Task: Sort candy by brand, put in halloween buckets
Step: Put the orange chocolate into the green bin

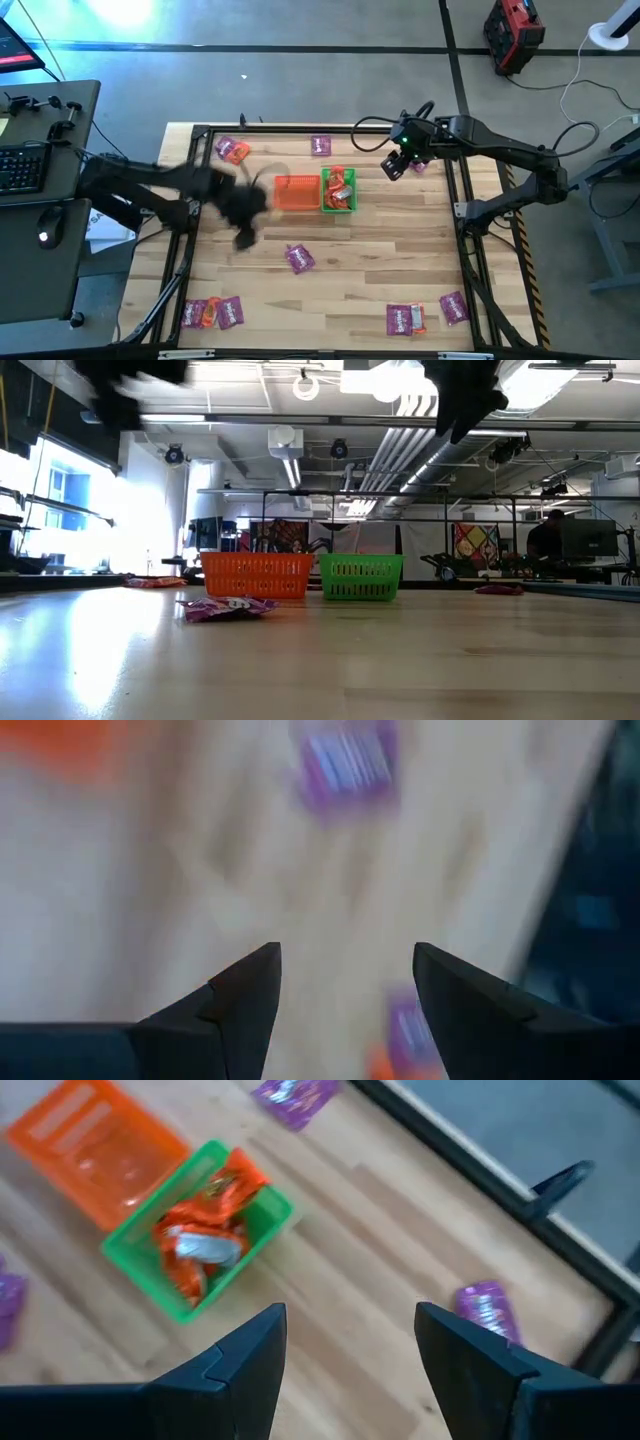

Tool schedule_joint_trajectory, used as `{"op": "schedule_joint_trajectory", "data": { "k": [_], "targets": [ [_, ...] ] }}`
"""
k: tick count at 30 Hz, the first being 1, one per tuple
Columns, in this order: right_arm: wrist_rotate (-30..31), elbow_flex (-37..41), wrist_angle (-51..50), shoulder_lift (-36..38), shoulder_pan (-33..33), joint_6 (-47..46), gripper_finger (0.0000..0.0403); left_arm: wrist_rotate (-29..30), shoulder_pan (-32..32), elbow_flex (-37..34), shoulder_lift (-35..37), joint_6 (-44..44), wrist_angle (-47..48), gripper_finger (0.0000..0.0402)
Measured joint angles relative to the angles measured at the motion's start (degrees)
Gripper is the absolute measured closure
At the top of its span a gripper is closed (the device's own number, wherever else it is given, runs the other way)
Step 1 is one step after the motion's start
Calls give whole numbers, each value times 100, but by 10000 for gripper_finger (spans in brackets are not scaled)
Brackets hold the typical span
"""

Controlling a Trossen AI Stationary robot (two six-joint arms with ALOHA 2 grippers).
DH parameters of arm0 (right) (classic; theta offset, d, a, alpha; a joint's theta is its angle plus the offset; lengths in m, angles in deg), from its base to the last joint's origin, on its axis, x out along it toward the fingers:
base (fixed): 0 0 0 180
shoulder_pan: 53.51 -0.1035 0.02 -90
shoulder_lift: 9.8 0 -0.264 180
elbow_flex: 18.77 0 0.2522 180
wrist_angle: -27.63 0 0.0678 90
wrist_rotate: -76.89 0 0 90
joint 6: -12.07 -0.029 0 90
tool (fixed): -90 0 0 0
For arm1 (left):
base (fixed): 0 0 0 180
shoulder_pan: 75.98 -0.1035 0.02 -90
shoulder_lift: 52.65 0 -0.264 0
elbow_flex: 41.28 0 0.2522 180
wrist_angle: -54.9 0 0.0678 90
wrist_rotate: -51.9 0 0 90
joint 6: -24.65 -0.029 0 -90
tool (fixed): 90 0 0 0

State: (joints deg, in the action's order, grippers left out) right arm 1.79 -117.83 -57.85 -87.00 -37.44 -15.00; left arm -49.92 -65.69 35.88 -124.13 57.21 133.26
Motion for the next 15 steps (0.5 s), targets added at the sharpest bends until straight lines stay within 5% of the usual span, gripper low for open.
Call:
{"op": "schedule_joint_trajectory", "data": {
  "k": [7, 15],
  "targets": [
    [-535, 0, 116, -1, -331, -692, 187, -91, 2429, -675, -93, 604, -186, 184],
    [-627, 0, 496, -2, -1477, -2249, 187, 457, 4255, -1759, -88, 1500, -2178, 184]
  ]
}}
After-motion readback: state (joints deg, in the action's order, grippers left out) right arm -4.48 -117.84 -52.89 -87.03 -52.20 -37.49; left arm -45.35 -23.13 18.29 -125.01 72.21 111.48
